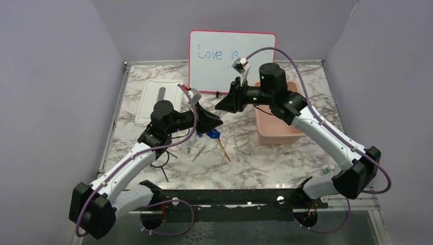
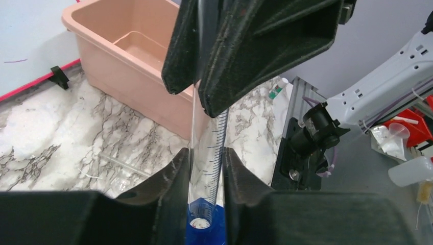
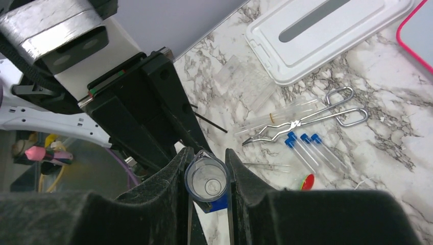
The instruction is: Organize the chemistry lab equipment
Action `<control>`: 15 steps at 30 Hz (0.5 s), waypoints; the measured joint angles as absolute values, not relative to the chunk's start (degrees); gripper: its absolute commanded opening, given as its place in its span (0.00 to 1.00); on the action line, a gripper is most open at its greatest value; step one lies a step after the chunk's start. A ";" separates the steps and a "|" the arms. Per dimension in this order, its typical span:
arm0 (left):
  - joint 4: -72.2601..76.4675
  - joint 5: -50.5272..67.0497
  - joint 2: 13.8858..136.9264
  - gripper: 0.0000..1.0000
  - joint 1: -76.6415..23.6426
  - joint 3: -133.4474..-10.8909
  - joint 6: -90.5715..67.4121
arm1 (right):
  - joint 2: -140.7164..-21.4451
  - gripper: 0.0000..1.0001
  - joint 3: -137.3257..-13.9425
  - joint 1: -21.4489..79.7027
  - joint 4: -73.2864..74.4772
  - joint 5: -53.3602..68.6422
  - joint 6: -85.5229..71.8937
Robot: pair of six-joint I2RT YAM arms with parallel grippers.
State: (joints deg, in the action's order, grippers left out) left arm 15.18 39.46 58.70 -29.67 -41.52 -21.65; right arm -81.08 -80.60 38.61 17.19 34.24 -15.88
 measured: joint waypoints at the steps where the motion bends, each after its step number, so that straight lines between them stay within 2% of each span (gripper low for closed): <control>1: 15.33 39.62 58.65 0.12 -29.80 -41.39 -21.12 | -80.73 0.30 -80.16 38.61 17.15 34.39 -16.23; 6: 15.25 39.35 57.65 0.00 -30.83 -40.69 -19.66 | -79.64 0.40 -78.11 38.46 15.86 34.81 -18.81; 10: 15.27 36.86 57.60 0.00 -31.59 -40.69 -21.28 | -78.39 0.45 -74.28 38.46 12.84 33.39 -22.28; 15: 15.11 32.03 58.30 0.00 -32.49 -40.73 -26.72 | -77.17 0.41 -67.68 38.46 6.76 28.69 -27.73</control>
